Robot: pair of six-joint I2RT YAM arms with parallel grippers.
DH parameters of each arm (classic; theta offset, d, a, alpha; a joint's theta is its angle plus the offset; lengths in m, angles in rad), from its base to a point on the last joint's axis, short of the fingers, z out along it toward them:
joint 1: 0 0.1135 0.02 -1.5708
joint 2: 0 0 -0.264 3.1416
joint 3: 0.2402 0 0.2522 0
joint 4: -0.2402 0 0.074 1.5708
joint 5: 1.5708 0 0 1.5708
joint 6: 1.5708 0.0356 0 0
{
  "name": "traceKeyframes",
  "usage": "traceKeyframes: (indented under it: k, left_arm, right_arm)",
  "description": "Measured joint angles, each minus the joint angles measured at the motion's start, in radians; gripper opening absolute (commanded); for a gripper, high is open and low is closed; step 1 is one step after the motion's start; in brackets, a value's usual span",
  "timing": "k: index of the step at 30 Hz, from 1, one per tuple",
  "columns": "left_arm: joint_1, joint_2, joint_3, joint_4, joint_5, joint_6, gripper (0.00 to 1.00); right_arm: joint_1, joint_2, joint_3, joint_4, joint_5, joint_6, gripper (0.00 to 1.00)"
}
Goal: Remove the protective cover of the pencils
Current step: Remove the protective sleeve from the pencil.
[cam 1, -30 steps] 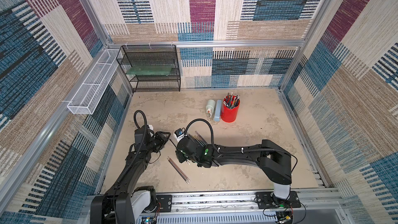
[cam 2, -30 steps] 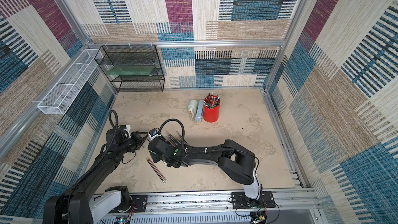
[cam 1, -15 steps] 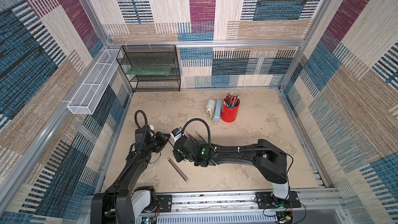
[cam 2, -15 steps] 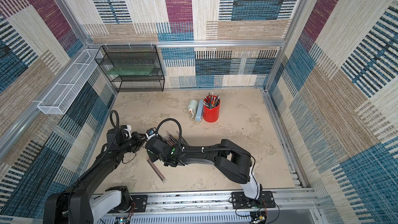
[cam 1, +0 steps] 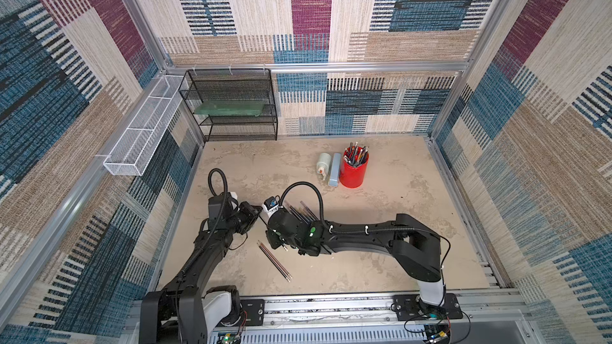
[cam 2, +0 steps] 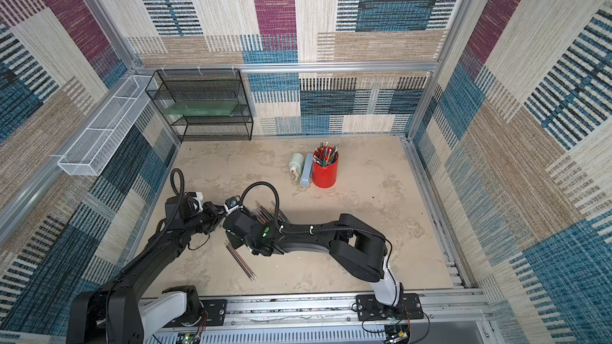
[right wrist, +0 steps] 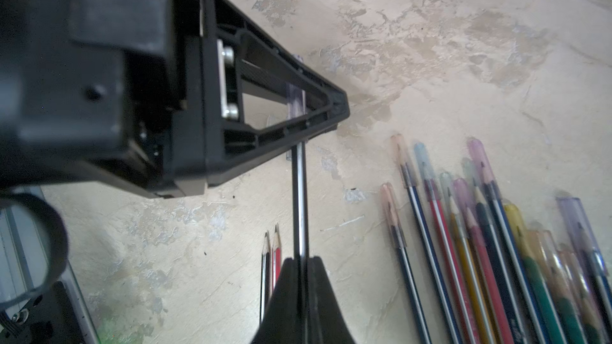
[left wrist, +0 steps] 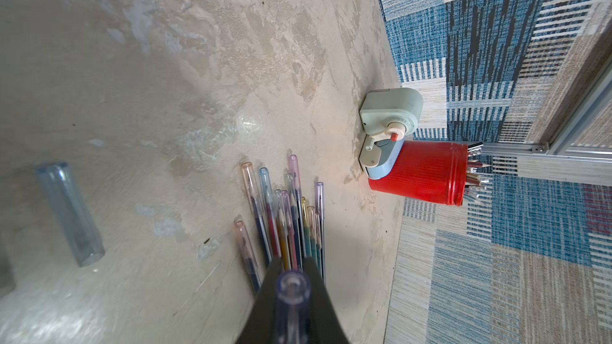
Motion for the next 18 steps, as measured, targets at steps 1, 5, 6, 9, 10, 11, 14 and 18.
traceKeyframes:
  k: [1,5,6,9,10,11,14,18]
  left_arm:
    - [0.0,0.0,0.001,-0.003,0.0,0.0,0.02]
    - [-0.002,0.0,0.003,-0.023,-0.002,0.0,0.01]
    - [-0.002,0.0,0.005,-0.028,-0.002,0.0,0.01]
    - [-0.002,0.001,0.006,-0.044,0.0,0.0,0.0]
    - [-0.002,0.002,0.006,-0.05,0.001,0.0,0.0]
    - [-0.002,0.002,0.006,-0.055,0.002,0.0,0.0]
    - [-0.003,0.002,0.006,-0.057,0.003,0.0,0.0]
    - [-0.003,0.002,0.007,-0.061,0.004,0.001,0.0]
  right_arm:
    - [0.001,0.0,-0.003,0.003,0.0,0.0,0.0]
    - [0.006,-0.011,-0.028,0.024,0.001,0.001,0.0]
    - [0.007,-0.014,-0.034,0.03,0.001,0.001,0.0]
    - [0.012,-0.024,-0.053,0.047,0.005,0.009,0.0]
    - [0.014,-0.027,-0.061,0.053,0.007,0.01,0.0]
    - [0.016,-0.029,-0.068,0.058,0.008,0.013,0.0]
    - [0.017,-0.034,-0.083,0.077,0.008,0.016,0.0]
    - [0.022,-0.04,-0.097,0.092,0.012,0.024,0.0]
